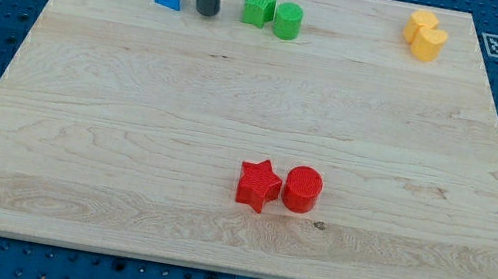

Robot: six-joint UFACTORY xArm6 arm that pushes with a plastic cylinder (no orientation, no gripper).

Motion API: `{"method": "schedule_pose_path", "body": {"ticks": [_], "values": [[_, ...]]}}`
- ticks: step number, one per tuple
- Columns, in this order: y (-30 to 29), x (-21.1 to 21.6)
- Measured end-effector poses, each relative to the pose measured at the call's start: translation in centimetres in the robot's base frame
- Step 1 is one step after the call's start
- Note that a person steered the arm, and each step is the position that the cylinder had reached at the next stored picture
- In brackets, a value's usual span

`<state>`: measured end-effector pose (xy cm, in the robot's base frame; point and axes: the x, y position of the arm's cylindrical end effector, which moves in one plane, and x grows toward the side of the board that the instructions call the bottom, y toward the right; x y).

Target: Point at the green circle

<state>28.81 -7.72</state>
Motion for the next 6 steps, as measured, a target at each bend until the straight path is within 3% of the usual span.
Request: {"method": "schedule_pose_path", "body": {"ticks": [2,3,5,6], "values": [[10.0,5.8],[15.2,5.6],[16.8,0.4],[16.8,0.3]]}}
